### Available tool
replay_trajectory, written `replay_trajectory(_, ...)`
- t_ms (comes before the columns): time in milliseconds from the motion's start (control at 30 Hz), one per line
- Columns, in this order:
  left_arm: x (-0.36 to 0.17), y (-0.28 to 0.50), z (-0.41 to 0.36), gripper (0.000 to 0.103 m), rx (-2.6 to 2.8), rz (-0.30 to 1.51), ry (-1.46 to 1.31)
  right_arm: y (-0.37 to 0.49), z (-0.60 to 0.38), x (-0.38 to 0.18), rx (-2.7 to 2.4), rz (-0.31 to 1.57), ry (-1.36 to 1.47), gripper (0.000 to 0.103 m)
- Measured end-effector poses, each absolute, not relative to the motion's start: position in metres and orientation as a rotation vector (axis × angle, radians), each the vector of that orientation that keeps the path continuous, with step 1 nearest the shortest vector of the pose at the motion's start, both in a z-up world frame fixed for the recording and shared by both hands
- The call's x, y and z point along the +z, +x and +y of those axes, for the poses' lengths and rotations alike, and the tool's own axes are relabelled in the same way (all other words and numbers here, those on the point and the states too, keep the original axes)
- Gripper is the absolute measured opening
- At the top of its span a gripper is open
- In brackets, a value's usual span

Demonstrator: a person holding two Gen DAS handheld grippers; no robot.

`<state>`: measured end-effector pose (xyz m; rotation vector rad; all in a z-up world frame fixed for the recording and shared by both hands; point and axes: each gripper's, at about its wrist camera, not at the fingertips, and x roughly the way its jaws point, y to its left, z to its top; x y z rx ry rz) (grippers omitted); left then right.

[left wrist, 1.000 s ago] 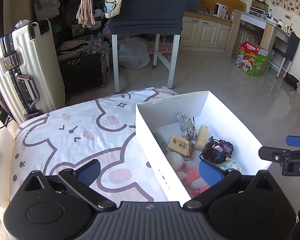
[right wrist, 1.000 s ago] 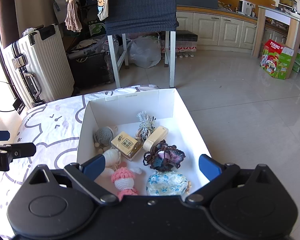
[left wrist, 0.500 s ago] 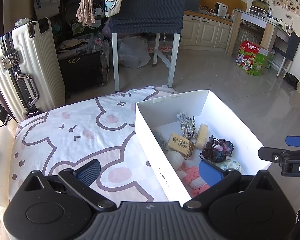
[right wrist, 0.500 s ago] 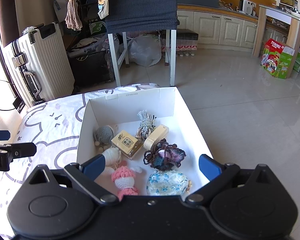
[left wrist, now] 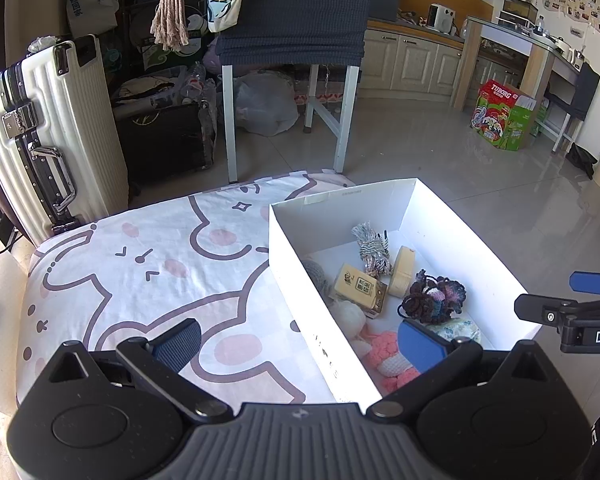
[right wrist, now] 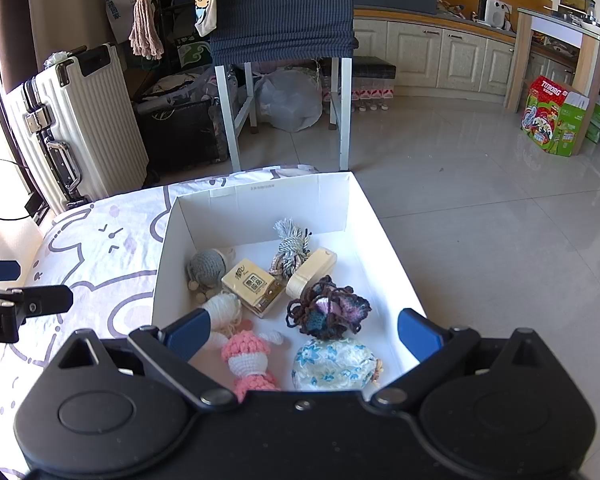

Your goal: Organize objects

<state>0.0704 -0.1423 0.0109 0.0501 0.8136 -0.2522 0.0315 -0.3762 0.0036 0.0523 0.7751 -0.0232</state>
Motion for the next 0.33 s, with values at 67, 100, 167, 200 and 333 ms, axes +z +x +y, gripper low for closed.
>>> replay_trajectory(67,0.0102,0.0703,-0.1430,0.103,-0.254,0.814,0.051,0.0310,-0.3766,0.0031,-0.023,0.775,0.053,0.101)
replay_trajectory(100,0.0101,0.0701,-0.1429,0.103,-0.254,0.815,0.050,0.0307,-0.3765,0.0029,-0.023,0.775,0.053,0.101)
replay_trajectory(167,0.0099,0.0699,-0.1432,0.103,-0.257,0.816,0.049,0.0312,-0.3765,0.0032,-0.023,0.776,0.053,0.101)
replay_trajectory(200,0.0098,0.0698,-0.1435,0.103,-0.257,0.817,0.046,0.0307,-0.3765,0.0028,-0.022,0.776,0.052,0.101)
replay_trajectory(333,0.0098,0.0699,-0.1437,0.103,-0.256,0.823,0.040,0.0309,-0.3767,0.0027,-0.023,0.777,0.053,0.101)
